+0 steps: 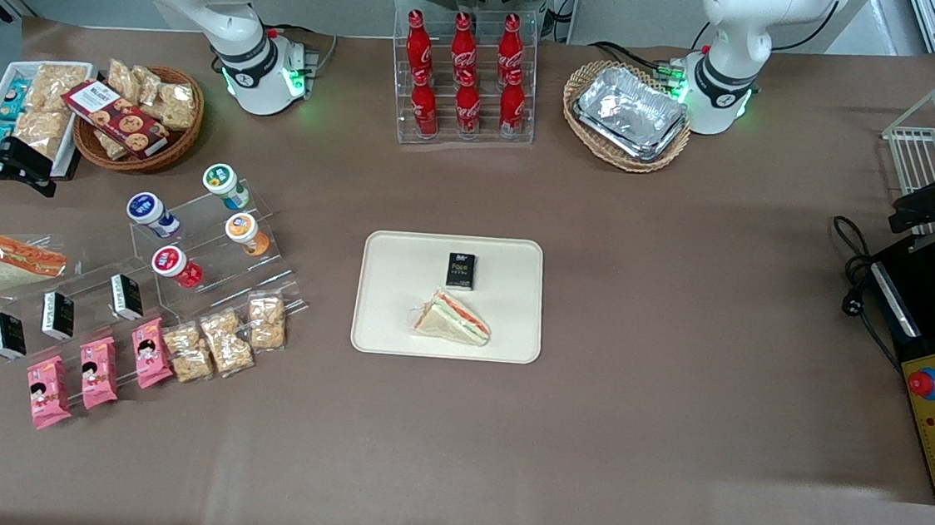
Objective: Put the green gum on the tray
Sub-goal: 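Move the right gripper over the acrylic rack of gum tubs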
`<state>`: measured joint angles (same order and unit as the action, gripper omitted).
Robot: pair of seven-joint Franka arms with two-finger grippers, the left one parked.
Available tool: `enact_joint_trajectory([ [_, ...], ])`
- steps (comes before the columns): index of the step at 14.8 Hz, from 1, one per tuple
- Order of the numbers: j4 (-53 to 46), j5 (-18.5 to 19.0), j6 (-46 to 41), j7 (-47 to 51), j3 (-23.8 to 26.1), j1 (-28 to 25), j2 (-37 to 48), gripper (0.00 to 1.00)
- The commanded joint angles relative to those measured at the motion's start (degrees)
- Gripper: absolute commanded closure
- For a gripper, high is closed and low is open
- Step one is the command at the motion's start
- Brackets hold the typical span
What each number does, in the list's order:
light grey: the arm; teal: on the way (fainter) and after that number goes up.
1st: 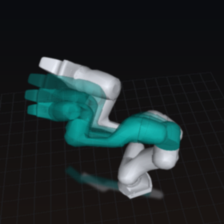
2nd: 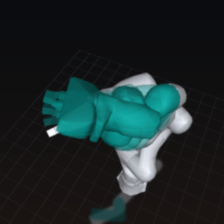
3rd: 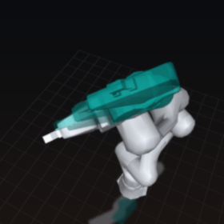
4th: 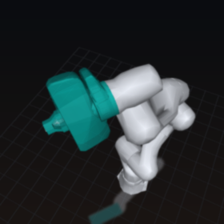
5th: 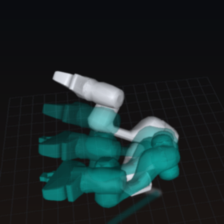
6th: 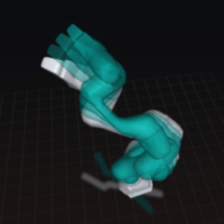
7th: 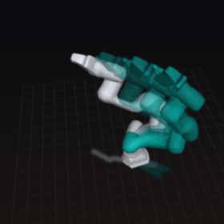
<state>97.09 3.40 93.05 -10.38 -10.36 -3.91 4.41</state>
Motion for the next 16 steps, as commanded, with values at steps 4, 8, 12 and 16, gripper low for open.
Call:
enact_joint_trajectory([
  [4,-0.41,-3.32,0.65,0.09,-1.24,0.04,-0.28,0.00],
  [8,0.02,-3.40,0.73,0.27,-1.24,-0.22,-0.02,0.00],
  [12,6.85,-3.40,3.27,3.24,-0.02,-0.75,5.41,0.00],
  [16,23.72,-2.96,10.30,10.01,5.51,-0.66,18.85,0.00],
])
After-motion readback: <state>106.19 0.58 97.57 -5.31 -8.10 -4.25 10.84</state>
